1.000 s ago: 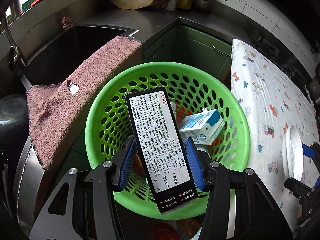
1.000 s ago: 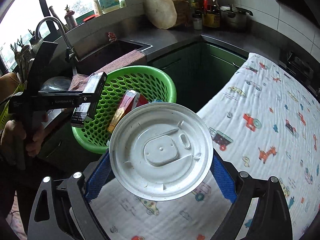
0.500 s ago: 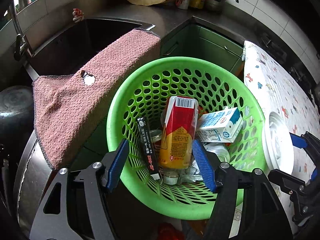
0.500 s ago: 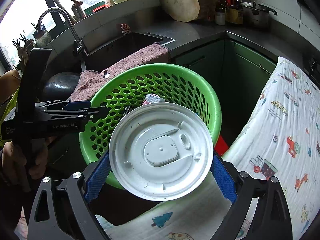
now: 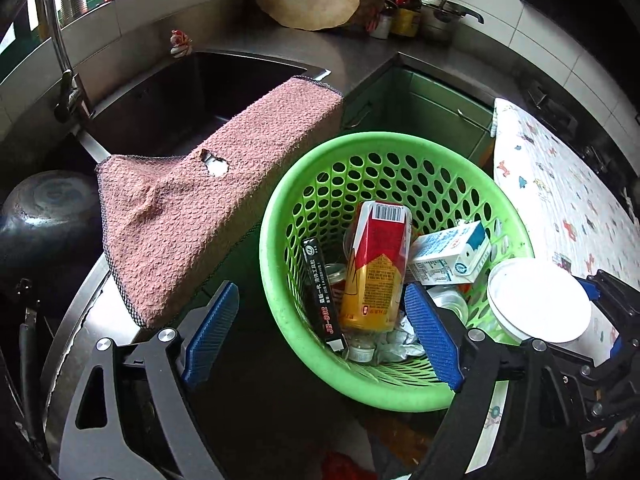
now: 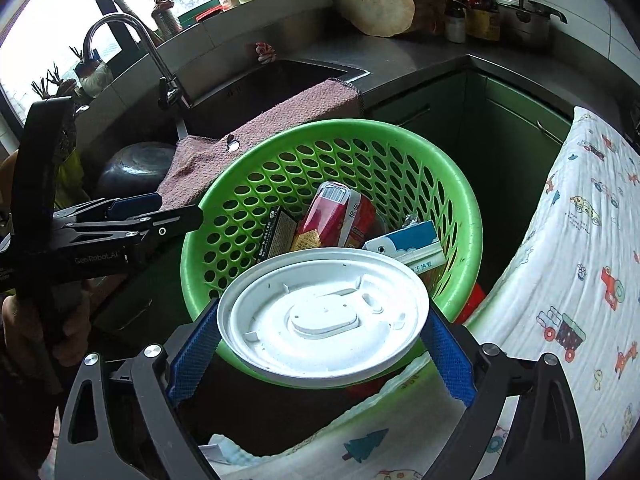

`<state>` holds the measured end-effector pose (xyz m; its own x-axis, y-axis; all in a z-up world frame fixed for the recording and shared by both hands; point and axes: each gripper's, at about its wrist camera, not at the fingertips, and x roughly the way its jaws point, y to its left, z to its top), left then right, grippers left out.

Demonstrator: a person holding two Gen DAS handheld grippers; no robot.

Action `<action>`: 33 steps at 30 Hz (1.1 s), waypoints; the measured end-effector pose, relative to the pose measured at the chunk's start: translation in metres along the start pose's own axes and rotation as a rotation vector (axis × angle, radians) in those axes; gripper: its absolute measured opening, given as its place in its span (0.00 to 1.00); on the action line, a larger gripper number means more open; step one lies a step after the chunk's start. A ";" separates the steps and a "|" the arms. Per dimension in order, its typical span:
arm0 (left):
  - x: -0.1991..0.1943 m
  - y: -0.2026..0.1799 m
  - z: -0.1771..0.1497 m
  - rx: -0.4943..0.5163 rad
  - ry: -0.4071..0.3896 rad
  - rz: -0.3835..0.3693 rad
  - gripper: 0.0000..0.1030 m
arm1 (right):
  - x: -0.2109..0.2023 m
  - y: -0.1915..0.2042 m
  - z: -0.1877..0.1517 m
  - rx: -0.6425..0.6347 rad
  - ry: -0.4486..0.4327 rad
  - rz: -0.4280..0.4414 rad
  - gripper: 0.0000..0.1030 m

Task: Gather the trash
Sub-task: 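Drop the box into the green basket with the left tool while the right tool drops the white lid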

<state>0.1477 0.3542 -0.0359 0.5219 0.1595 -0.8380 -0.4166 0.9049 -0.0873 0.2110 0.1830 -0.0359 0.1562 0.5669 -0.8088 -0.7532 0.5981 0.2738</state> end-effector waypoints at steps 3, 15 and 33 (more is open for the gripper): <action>-0.005 -0.001 -0.004 -0.005 -0.005 -0.006 0.88 | -0.004 0.003 -0.002 -0.002 -0.004 0.007 0.90; -0.033 0.003 -0.020 -0.022 -0.050 -0.017 0.92 | -0.027 0.020 -0.018 -0.026 -0.033 0.005 0.90; -0.072 -0.033 -0.067 0.031 -0.160 -0.039 0.95 | -0.075 0.020 -0.077 0.003 -0.090 -0.123 0.90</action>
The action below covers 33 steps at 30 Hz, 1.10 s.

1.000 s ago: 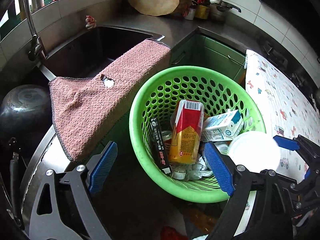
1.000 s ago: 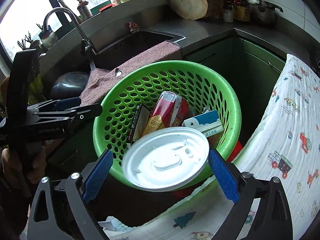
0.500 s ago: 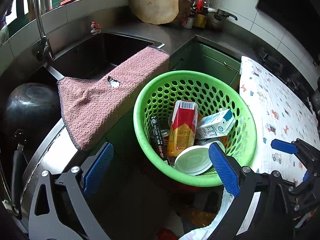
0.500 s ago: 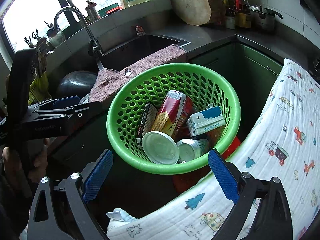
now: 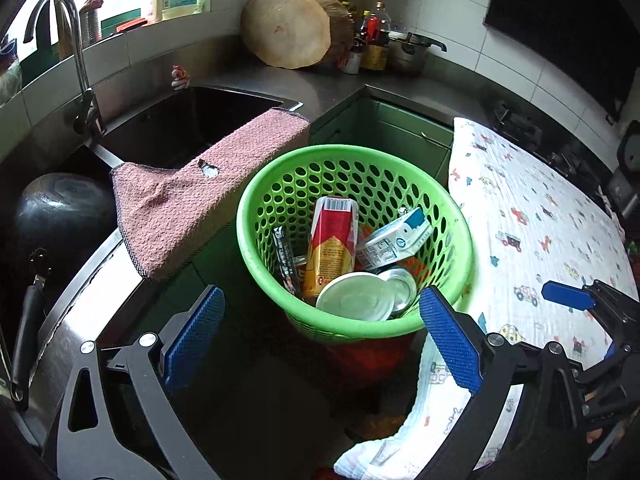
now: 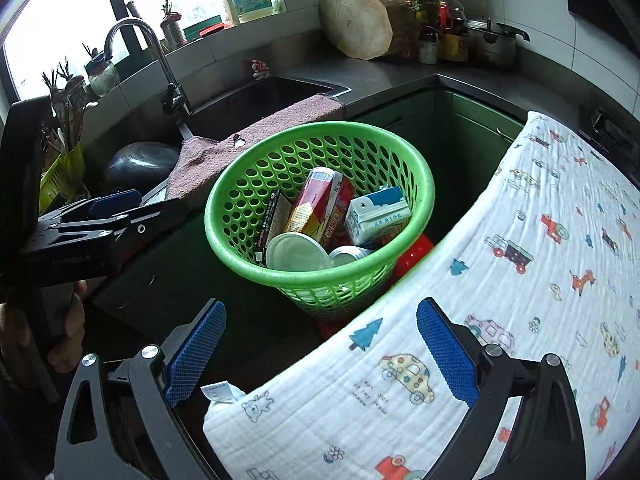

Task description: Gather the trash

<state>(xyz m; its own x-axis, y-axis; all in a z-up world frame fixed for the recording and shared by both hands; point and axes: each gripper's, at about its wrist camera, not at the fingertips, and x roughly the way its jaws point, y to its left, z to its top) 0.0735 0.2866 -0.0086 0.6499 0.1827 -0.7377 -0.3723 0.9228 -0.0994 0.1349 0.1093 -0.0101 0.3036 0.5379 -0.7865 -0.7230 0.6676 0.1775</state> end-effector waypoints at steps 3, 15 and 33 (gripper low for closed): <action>-0.007 -0.013 -0.008 0.035 -0.021 0.028 0.95 | -0.010 -0.007 -0.011 0.014 -0.010 -0.034 0.91; -0.031 -0.054 -0.038 0.123 -0.088 0.068 0.95 | -0.049 -0.030 -0.055 0.107 -0.052 -0.105 0.91; -0.051 -0.092 -0.084 0.139 -0.103 0.001 0.95 | -0.099 -0.044 -0.117 0.203 -0.125 -0.181 0.91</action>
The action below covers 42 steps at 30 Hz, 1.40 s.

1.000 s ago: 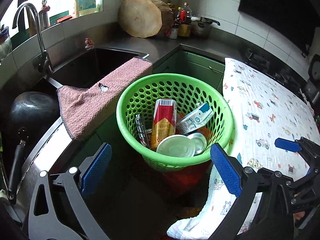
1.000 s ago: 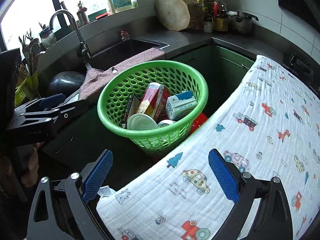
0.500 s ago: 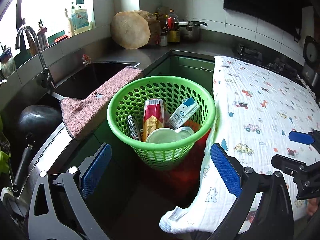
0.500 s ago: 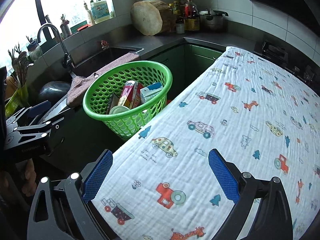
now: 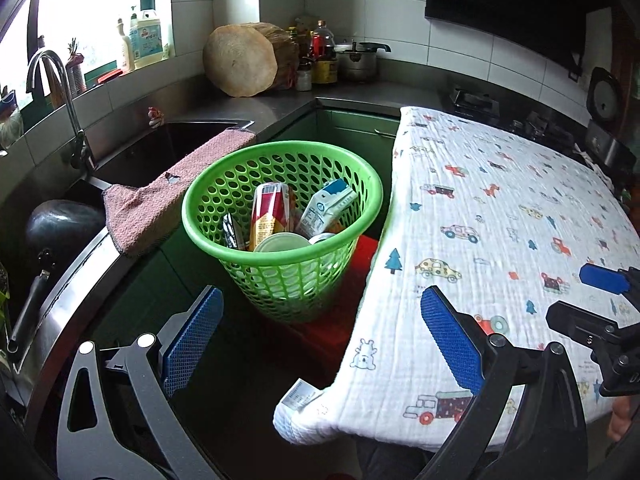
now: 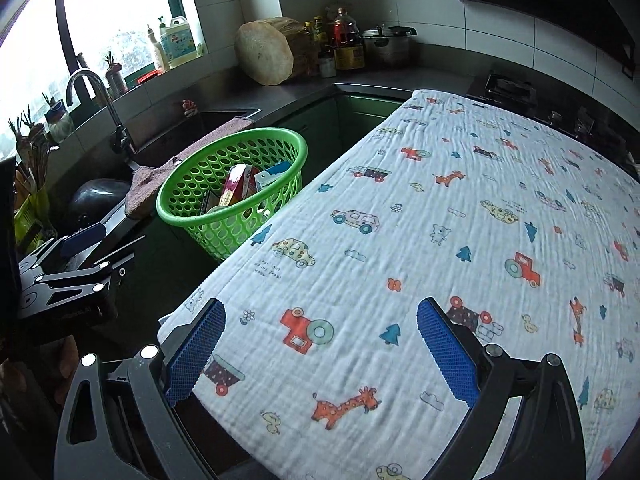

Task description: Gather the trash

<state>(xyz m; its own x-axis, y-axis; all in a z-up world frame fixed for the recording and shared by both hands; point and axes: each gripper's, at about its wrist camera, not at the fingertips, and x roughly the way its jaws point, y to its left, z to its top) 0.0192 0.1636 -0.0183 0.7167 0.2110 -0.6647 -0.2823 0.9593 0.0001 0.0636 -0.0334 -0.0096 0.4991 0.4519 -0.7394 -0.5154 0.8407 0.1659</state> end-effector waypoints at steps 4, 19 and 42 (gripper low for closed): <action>-0.002 -0.006 -0.006 0.001 0.005 -0.013 0.95 | -0.008 -0.009 -0.007 0.028 -0.009 -0.012 0.91; -0.012 -0.014 -0.019 0.021 0.013 -0.009 0.95 | -0.025 -0.021 -0.018 0.072 -0.034 -0.036 0.91; -0.024 -0.027 -0.016 0.037 0.002 -0.041 0.95 | -0.034 -0.032 -0.024 0.083 -0.046 -0.059 0.91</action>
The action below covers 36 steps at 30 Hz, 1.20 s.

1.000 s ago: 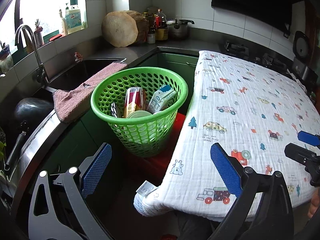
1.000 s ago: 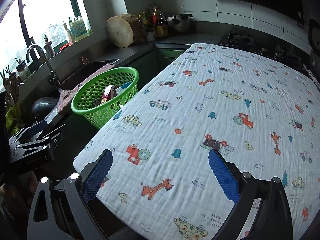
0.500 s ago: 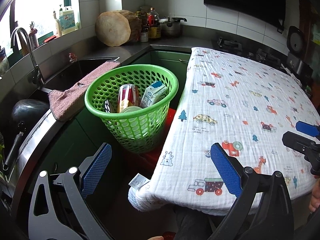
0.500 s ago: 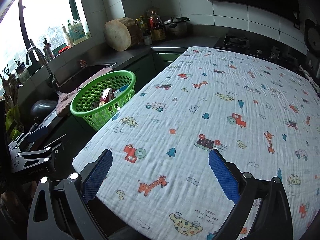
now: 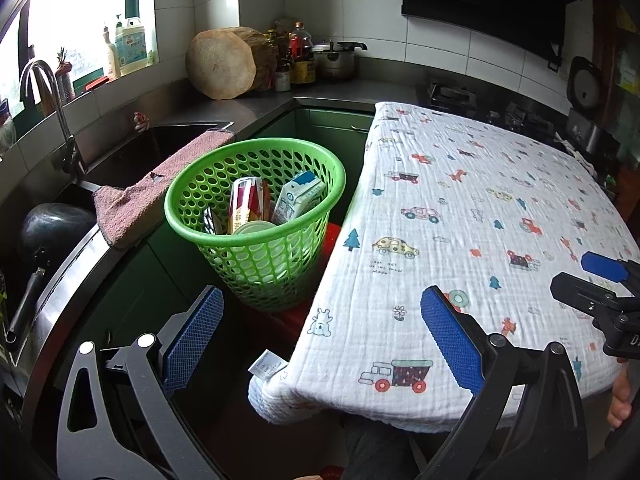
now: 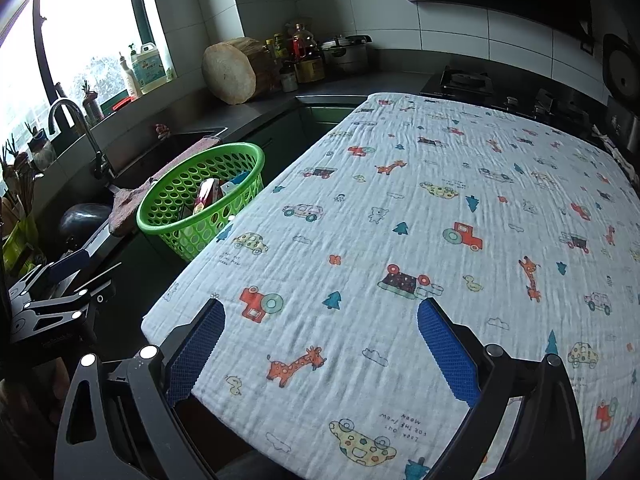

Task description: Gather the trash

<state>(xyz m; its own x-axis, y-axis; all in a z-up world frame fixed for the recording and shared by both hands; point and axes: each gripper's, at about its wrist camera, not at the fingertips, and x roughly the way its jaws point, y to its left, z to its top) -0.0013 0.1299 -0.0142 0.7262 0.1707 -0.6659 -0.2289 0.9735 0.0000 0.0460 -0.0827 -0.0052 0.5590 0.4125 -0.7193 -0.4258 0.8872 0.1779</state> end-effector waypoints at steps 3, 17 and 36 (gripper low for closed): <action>0.000 -0.001 0.000 -0.003 0.001 -0.010 0.95 | 0.000 -0.001 0.000 -0.003 0.001 0.001 0.91; 0.002 -0.004 -0.002 0.003 0.004 -0.012 0.95 | 0.004 0.001 -0.002 -0.006 0.009 -0.001 0.91; 0.002 -0.007 -0.004 0.014 0.006 -0.012 0.95 | 0.004 -0.002 -0.005 -0.003 0.006 -0.001 0.91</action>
<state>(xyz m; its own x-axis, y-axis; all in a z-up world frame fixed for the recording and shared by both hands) -0.0003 0.1228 -0.0184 0.7249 0.1583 -0.6704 -0.2112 0.9774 0.0024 0.0456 -0.0835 -0.0120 0.5550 0.4102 -0.7237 -0.4274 0.8869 0.1750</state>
